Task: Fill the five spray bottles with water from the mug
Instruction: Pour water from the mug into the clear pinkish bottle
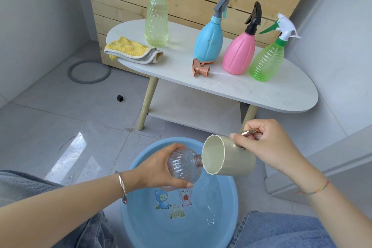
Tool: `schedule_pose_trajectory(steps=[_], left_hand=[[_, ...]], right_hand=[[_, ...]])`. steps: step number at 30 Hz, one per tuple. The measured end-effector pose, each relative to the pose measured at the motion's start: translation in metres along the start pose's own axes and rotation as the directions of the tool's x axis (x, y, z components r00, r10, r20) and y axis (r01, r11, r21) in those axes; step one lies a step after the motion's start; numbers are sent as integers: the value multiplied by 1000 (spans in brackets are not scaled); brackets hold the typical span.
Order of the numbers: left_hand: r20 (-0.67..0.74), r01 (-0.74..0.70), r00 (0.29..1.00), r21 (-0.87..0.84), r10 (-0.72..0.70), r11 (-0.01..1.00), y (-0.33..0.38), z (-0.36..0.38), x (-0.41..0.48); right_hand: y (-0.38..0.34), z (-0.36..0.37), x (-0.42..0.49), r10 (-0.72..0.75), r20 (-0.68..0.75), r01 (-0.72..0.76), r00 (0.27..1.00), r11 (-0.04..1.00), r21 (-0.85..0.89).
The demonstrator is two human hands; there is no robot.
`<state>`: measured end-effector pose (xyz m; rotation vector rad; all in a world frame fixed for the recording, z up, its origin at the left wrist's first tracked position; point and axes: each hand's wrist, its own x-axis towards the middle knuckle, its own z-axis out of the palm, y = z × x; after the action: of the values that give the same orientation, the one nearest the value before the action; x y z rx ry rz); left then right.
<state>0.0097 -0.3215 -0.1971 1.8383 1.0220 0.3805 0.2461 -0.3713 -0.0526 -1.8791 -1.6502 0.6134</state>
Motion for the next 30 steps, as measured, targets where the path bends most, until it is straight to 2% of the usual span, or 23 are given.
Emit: schedule_pose_trajectory(steps=[30], left_hand=[[47, 30, 998, -37, -28, 999, -11, 14, -2]], right_hand=[[-3, 6, -3, -65, 18, 66, 998, 995, -78]])
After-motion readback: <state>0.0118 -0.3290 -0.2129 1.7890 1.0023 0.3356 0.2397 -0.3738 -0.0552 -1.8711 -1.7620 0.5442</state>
